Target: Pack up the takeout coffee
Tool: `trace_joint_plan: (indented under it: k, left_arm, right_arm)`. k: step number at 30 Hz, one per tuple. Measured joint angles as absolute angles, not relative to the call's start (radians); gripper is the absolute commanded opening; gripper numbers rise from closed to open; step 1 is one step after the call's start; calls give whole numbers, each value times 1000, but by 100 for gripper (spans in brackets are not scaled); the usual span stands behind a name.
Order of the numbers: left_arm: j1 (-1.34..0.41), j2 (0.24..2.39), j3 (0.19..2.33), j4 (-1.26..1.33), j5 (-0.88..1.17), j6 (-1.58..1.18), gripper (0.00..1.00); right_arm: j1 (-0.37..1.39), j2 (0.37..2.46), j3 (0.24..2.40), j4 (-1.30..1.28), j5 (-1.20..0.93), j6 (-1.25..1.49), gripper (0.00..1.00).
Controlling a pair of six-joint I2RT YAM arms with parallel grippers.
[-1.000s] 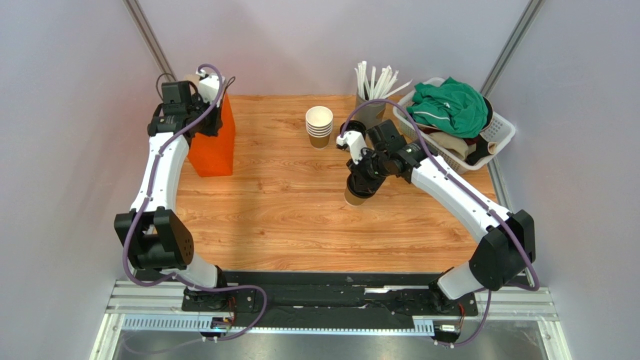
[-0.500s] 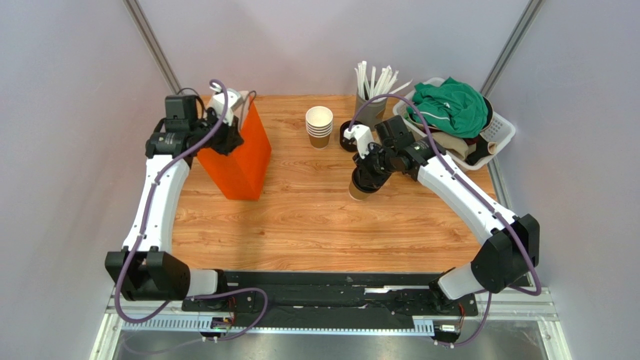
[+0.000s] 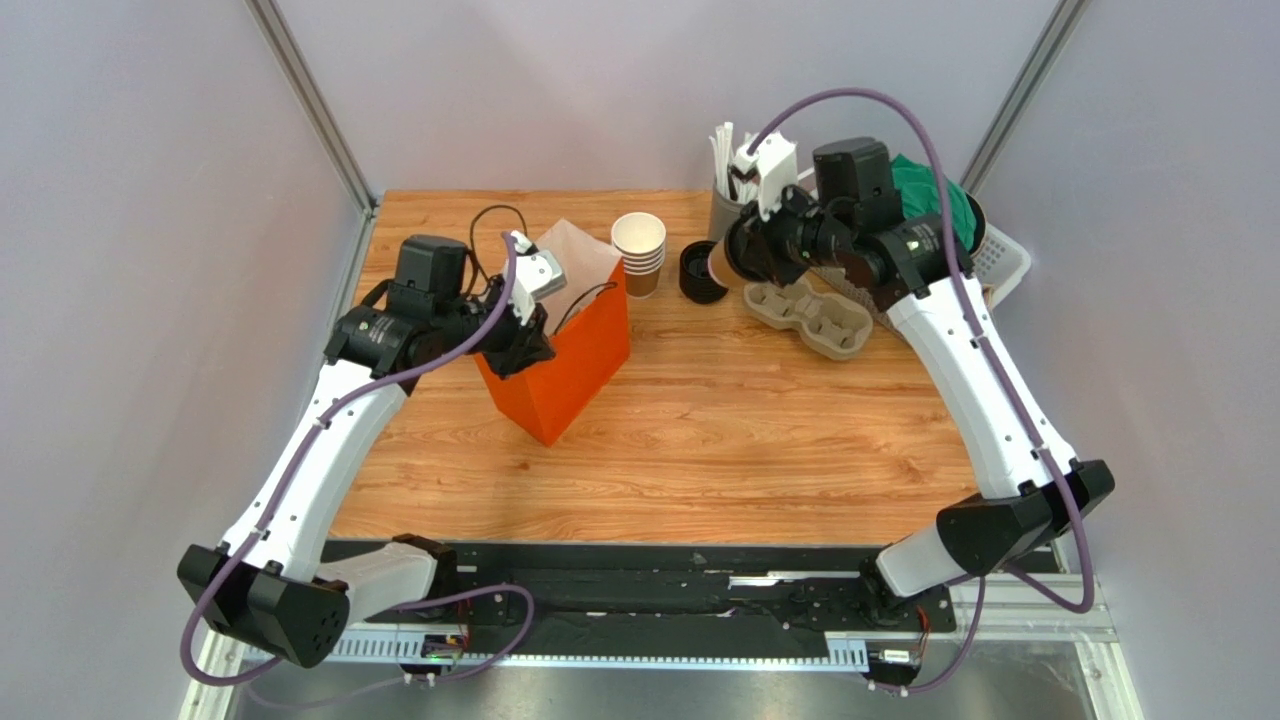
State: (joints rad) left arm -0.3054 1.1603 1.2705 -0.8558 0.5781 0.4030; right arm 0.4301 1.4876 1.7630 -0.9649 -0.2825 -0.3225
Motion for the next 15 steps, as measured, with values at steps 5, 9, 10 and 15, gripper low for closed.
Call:
trace_joint_plan:
  k: [5,9,10,15]
  left_arm:
    - [-343,1152,1271,-857,605,399,28]
    - [-359,1153,1272,-857,628,392,28]
    - [-366,1153,1273,-857,633,389,28]
    - [-410,1159,1286,-866,660,383,28]
  right_arm:
    - [428,1539,1992,-1007,-270,-323,0]
    - [428,1621,2170,-1019,-273,-314,0]
    - [428,1632,2184,-1021,-276,-310,0]
    - [432,1700,2247,-1035,-327,-268,0]
